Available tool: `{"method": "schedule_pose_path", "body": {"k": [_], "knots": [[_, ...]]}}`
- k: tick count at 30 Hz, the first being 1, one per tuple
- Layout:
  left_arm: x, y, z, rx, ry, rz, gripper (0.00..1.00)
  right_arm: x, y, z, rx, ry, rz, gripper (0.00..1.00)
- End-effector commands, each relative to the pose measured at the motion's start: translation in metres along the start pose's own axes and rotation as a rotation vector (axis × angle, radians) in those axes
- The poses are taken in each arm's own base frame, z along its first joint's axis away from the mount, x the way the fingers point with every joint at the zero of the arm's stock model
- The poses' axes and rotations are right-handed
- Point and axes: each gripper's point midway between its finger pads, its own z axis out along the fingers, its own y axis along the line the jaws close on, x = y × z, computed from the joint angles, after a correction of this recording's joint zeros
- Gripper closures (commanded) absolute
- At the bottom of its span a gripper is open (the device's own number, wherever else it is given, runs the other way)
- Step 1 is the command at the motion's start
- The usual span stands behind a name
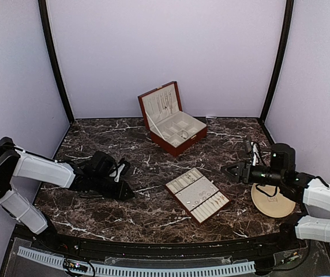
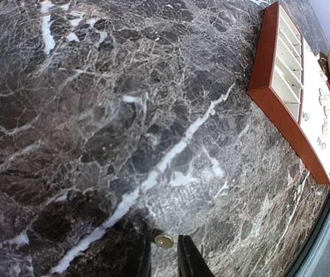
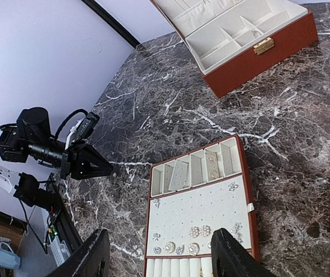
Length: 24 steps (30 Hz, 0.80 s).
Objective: Organize the mixed jewelry
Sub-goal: Pick up the earring from the center of the board.
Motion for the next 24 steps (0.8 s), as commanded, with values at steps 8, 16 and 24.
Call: {"method": "schedule_pose_path", "body": {"k": [8, 16, 24], "knots": [[0.002, 0.006, -0.002, -0.015, -0.017, -0.014, 0.82, 0.001, 0.001, -0.001, -0.015, -0.013, -0.008, 0.39], [0.010, 0.002, 0.004, 0.027, 0.014, -0.022, 0.87, 0.002, -0.001, -0.001, -0.009, -0.004, -0.010, 0.39], [0.011, 0.003, 0.007, 0.025, 0.027, -0.023, 0.99, 0.002, -0.002, -0.001, -0.001, -0.003, -0.011, 0.39]]}}
